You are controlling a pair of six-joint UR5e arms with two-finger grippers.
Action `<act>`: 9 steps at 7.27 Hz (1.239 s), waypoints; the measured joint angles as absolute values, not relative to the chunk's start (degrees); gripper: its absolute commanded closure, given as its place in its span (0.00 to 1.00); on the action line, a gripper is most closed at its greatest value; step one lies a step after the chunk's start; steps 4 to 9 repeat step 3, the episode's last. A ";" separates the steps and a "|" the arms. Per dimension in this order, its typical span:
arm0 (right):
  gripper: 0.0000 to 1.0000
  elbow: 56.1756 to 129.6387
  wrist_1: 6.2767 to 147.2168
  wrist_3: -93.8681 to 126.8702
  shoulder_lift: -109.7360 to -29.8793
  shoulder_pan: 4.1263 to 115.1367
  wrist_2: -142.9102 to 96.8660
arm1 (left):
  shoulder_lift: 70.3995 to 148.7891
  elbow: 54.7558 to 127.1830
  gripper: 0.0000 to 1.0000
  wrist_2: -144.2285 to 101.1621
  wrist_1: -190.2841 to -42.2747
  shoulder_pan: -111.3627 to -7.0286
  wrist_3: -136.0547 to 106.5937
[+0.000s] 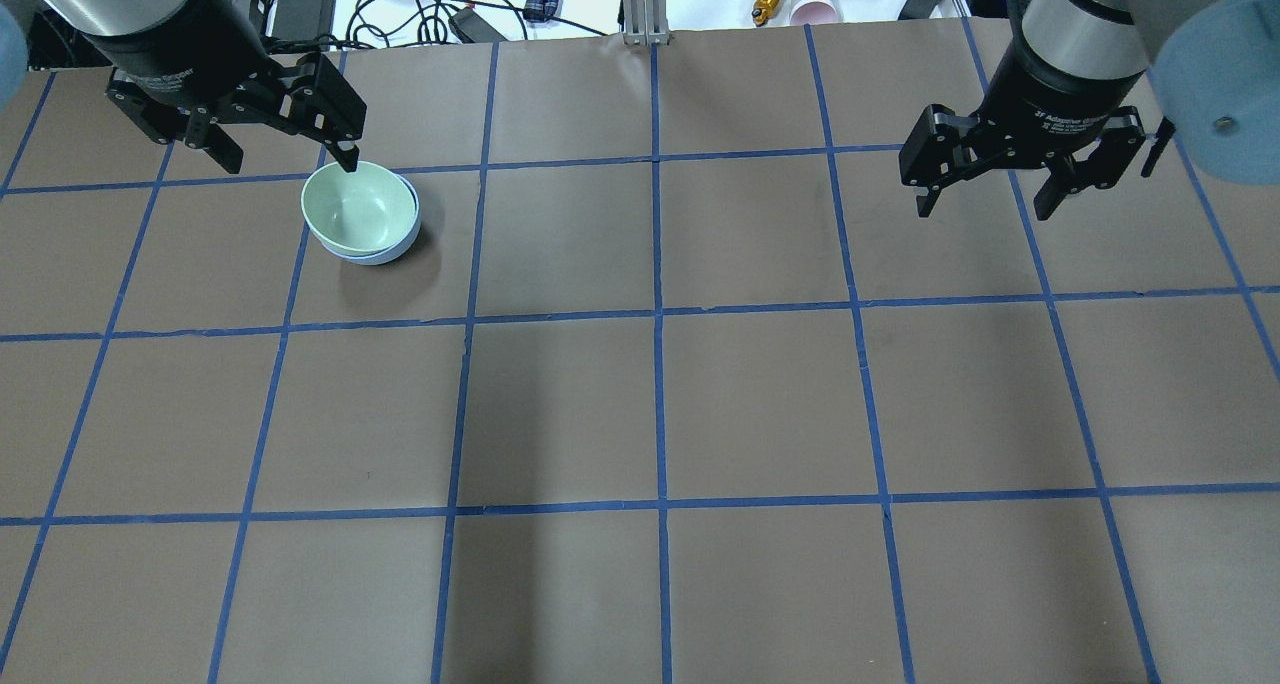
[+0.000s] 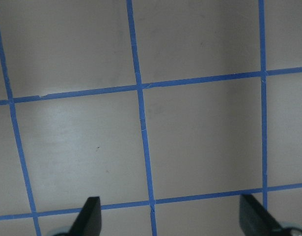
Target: Stack green bowl on blue bowl
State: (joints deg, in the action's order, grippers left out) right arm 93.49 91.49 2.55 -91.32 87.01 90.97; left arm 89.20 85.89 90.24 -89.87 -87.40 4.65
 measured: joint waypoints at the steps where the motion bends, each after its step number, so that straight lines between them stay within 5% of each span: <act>1: 0.00 93.46 91.50 2.55 -91.32 87.01 90.97 | 89.05 85.98 0.00 90.19 -89.95 -87.40 4.65; 9: 0.00 93.43 91.50 2.55 -91.32 87.01 90.97 | 88.83 86.04 0.00 90.18 -90.07 -87.44 4.66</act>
